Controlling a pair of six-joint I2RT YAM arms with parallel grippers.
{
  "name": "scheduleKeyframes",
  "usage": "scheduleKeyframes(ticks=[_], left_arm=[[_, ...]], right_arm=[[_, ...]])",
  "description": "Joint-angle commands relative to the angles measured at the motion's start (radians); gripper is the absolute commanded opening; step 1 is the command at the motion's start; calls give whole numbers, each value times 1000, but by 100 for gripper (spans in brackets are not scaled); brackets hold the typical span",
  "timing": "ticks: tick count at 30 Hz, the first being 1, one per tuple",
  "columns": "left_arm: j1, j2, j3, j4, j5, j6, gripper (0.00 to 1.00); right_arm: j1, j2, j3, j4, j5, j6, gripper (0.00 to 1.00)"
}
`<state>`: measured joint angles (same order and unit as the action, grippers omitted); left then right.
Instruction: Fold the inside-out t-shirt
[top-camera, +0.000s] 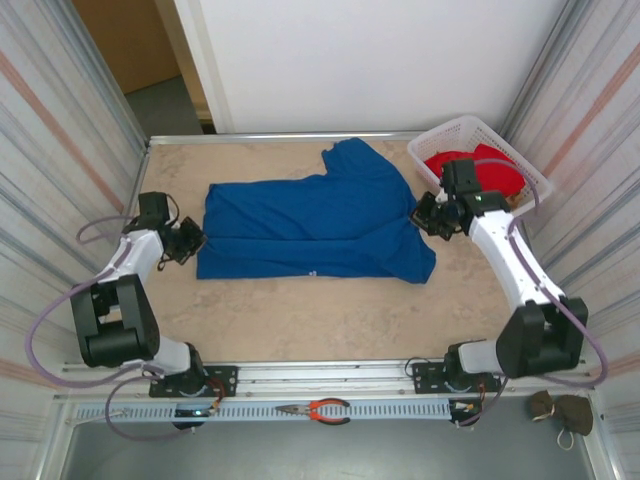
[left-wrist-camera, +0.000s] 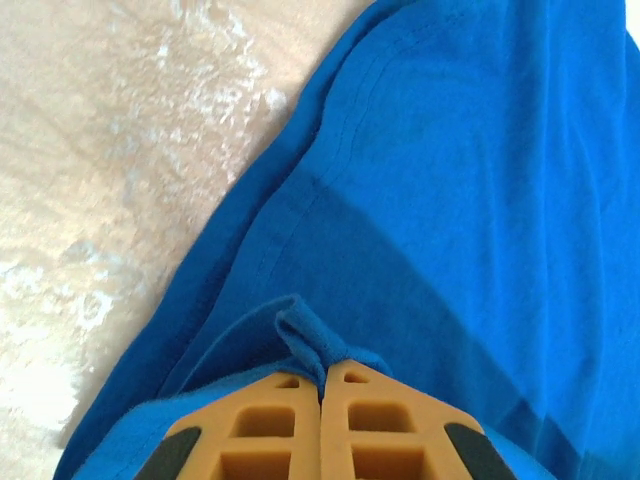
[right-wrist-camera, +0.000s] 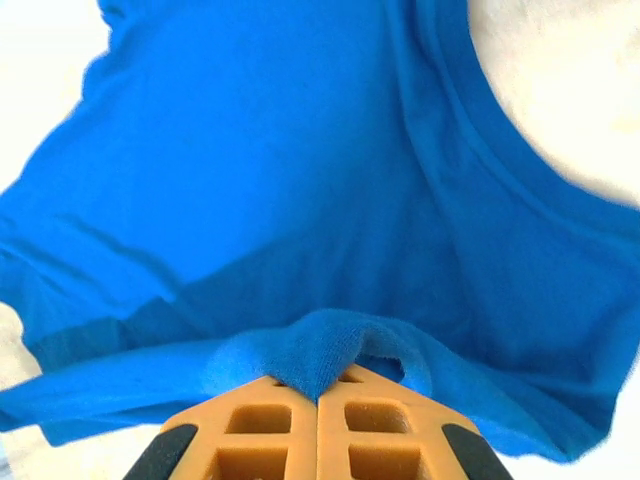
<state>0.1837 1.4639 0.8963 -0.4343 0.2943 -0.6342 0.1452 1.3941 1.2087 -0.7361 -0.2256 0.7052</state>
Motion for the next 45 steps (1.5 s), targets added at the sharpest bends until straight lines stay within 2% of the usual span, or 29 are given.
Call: scheduleKeyframes(ticks=[1, 6, 7, 8, 10, 13, 16, 21, 26, 33, 45], left_arm=[[-9, 49, 57, 32, -27, 24, 0], [-23, 172, 133, 49, -40, 32, 0], [-24, 202, 156, 47, -46, 34, 6], [-24, 230, 176, 46, -51, 34, 14], [-24, 291, 226, 47, -45, 36, 37], [-24, 336, 293, 46, -14, 41, 56], [-27, 305, 321, 49, -13, 53, 63], [-47, 166, 273, 29, -30, 67, 67], [-106, 61, 158, 35, -14, 56, 68], [-174, 75, 45, 99, -17, 27, 68], [-183, 120, -23, 136, -63, 6, 68]], right_arm=[[-13, 103, 102, 39, -25, -58, 0], [-28, 332, 273, 56, -17, -87, 0], [-30, 382, 310, 66, -31, -101, 8], [-30, 422, 349, 69, -35, -110, 24], [-26, 470, 400, 63, -37, -126, 45], [4, 434, 377, 53, -16, -140, 49], [46, 347, 276, 51, 16, -137, 49], [102, 263, 96, 107, 36, -70, 48], [141, 347, 92, 126, 47, -57, 48], [152, 451, 114, 127, 92, -54, 47], [164, 583, 189, 133, 63, -39, 40]])
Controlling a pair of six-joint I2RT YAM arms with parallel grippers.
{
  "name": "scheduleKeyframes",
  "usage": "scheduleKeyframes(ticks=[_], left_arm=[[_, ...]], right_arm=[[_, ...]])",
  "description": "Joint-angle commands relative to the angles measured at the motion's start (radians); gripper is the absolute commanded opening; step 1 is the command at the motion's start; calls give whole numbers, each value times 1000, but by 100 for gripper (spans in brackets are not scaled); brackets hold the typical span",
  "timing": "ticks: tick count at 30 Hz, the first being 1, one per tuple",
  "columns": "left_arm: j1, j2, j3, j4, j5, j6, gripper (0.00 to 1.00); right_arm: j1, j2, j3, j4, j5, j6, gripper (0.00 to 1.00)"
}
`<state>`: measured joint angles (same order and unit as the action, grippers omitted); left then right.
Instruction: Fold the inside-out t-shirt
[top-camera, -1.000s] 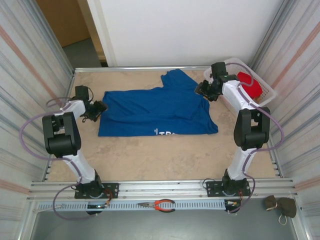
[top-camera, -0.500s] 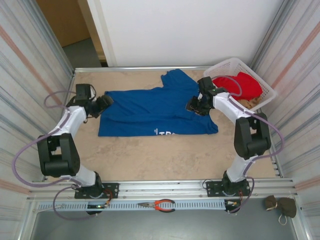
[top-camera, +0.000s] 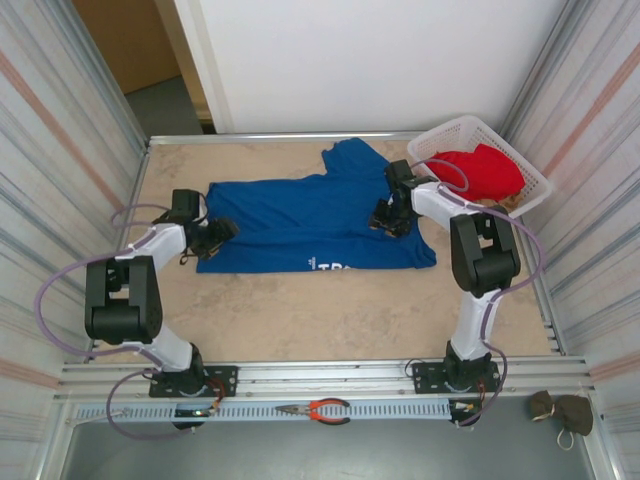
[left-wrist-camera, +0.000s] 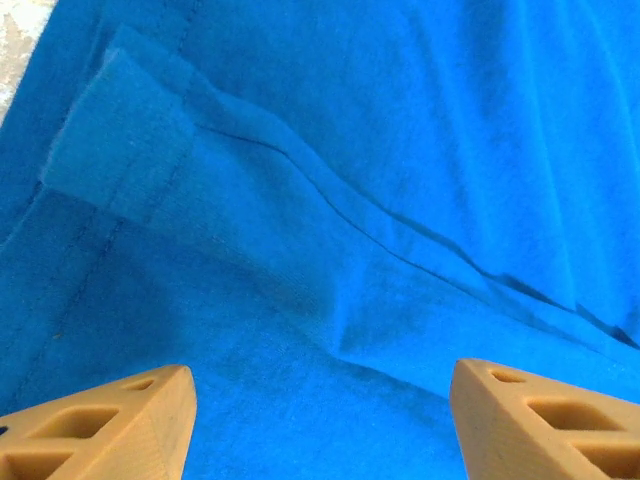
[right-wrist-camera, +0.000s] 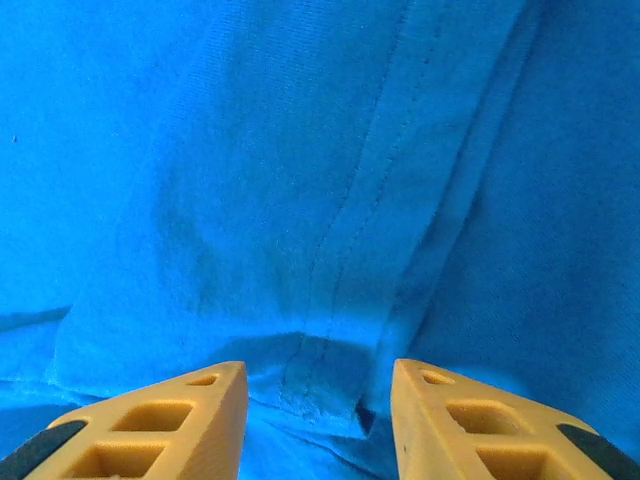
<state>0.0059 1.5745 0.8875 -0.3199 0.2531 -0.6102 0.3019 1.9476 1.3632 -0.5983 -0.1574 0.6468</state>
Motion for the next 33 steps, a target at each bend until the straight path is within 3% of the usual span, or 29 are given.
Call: scheduleKeyframes(ticks=[1, 6, 11, 21, 29, 30, 31, 33], left_arm=[[-4, 13, -17, 24, -22, -19, 68], [-5, 21, -27, 33, -25, -24, 67], [-5, 24, -30, 31, -27, -20, 68], [-5, 22, -39, 42, -23, -22, 68], [-7, 17, -46, 47, -15, -26, 67], [-6, 15, -45, 47, -16, -25, 67], [-6, 14, -45, 46, -15, -25, 67], [-7, 10, -47, 48, -16, -26, 67]], right_arm=[[7, 37, 39, -5, -8, 20, 40], [7, 69, 60, -5, -24, 27, 37], [9, 55, 65, -2, -41, 24, 0], [28, -27, 144, -18, -75, 26, 0], [37, -36, 141, -12, -23, 61, 0], [37, -35, 146, -38, -10, 55, 9], [39, -31, 146, -71, 12, 46, 30], [37, -37, 105, -81, 33, 34, 38]])
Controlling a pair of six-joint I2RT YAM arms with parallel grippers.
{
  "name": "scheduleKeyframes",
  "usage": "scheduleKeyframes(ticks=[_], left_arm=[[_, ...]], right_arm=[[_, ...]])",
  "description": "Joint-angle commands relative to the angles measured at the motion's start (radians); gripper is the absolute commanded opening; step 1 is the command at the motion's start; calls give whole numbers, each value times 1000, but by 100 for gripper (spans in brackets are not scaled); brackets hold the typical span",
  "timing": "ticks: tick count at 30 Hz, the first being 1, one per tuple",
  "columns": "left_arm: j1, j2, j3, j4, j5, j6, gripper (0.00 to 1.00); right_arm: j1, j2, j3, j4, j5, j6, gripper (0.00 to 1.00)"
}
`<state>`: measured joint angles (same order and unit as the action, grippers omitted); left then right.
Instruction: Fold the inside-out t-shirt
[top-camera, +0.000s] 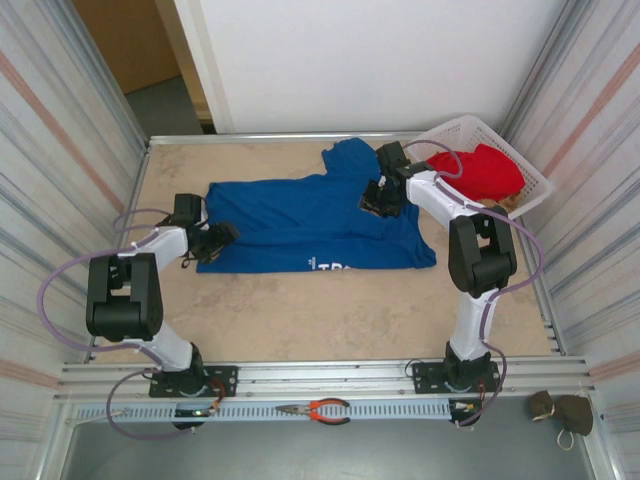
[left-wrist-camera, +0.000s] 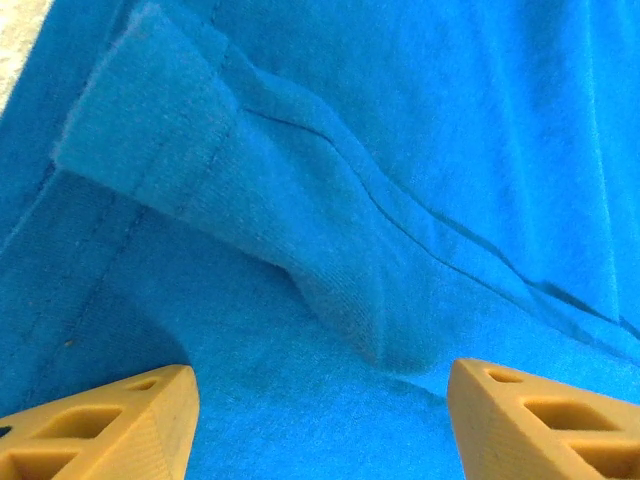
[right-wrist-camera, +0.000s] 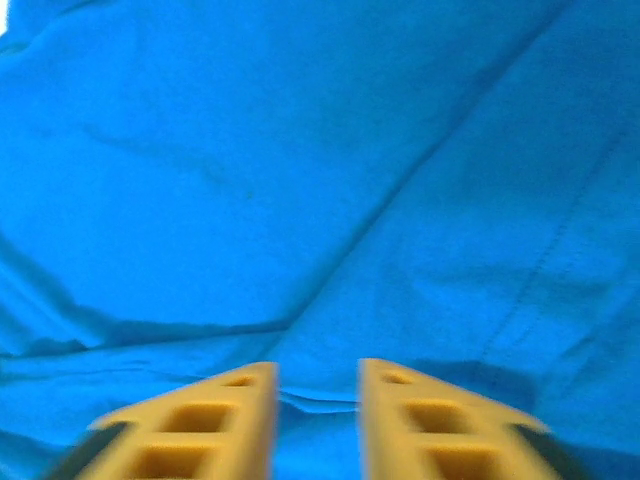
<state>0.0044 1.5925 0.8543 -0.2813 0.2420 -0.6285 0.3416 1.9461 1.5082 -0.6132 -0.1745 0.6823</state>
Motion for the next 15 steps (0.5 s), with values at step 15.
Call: scheduleKeyframes(ticks=[15], left_arm=[[-6, -21, -14, 8, -3, -13, 67]], right_arm=[[-1, 26, -136, -17, 67, -3, 41]])
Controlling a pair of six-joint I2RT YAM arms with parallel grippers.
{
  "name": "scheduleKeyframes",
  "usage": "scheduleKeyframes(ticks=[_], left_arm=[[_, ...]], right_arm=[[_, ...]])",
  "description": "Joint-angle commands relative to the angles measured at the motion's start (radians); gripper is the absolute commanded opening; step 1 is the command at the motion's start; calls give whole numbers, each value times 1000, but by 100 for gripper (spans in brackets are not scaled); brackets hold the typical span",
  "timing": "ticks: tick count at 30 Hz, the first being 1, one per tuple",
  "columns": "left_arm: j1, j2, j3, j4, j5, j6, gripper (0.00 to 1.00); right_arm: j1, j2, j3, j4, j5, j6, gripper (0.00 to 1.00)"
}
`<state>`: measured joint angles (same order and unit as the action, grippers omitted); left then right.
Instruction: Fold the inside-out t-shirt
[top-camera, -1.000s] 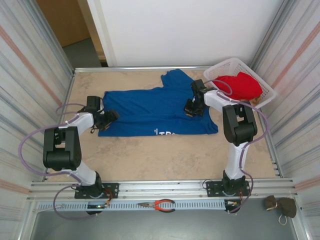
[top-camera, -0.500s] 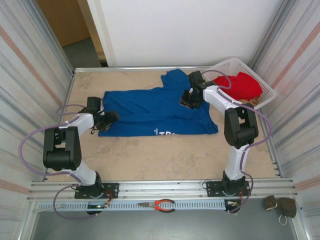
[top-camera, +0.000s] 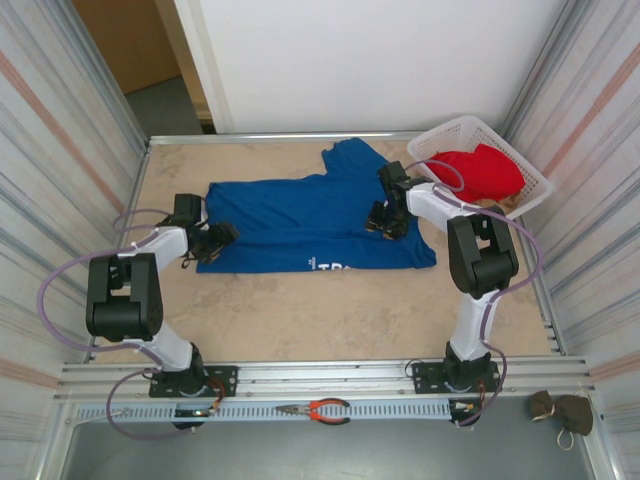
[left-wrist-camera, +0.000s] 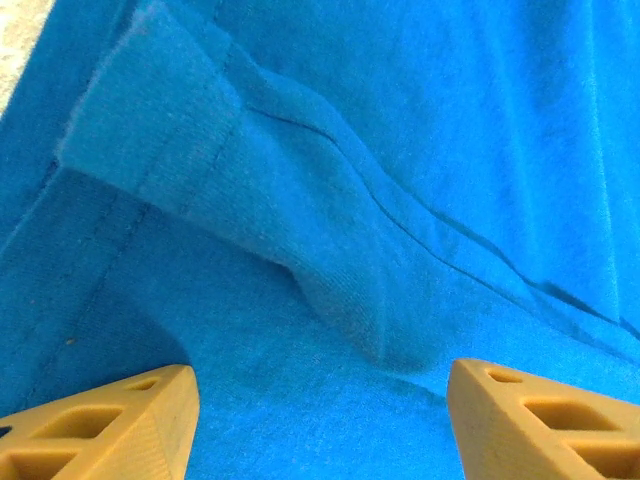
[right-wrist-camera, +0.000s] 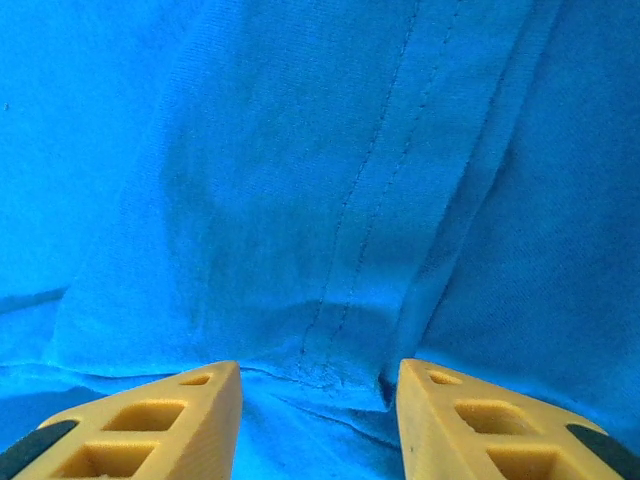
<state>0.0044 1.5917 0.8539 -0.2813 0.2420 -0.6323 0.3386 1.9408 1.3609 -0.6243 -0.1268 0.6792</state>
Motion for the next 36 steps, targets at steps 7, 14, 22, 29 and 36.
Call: scheduleKeyframes(ticks=[7, 14, 22, 29, 36], left_arm=[[-5, -27, -17, 10, -5, -12, 67], [-5, -37, -17, 12, -1, -10, 67], [-5, -33, -18, 19, 8, -16, 67], [-9, -16, -23, 31, 28, -28, 67], [0, -61, 29, -22, 23, 3, 67]], right_arm=[[1, 61, 41, -12, 12, -5, 20], [13, 3, 73, -11, -20, -14, 0], [52, 96, 261, -9, -69, 25, 0], [47, 250, 412, 110, -175, -2, 49], [23, -40, 158, 122, -130, -72, 58]])
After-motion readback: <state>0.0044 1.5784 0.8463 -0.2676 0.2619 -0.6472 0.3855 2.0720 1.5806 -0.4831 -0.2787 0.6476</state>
